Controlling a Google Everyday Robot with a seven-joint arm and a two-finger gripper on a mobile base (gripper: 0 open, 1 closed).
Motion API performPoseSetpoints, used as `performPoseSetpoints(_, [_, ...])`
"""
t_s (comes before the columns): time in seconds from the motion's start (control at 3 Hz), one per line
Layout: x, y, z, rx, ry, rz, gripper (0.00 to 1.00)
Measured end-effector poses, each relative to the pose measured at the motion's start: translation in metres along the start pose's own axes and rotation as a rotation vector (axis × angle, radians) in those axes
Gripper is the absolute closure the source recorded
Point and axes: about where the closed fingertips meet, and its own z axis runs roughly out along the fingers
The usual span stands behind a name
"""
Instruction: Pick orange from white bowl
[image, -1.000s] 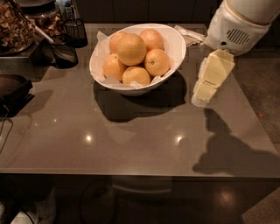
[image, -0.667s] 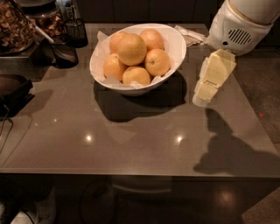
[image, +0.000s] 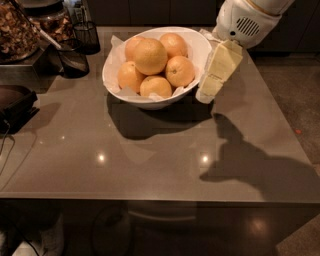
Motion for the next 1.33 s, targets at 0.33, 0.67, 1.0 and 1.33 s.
performPoseSetpoints(0.33, [-0.028, -0.014, 0.010, -0.025, -0.006, -0.042, 0.00])
performPoseSetpoints(0.67, [-0.033, -0.015, 0.011, -0.018, -0.015, -0.045, 0.00])
performPoseSetpoints(1.0, [-0.036, -0.019, 0.014, -0.012, -0.026, -0.013, 0.00])
performPoseSetpoints(1.33, [-0.062, -0.037, 0.023, 0.011, -0.055, -0.019, 0.00])
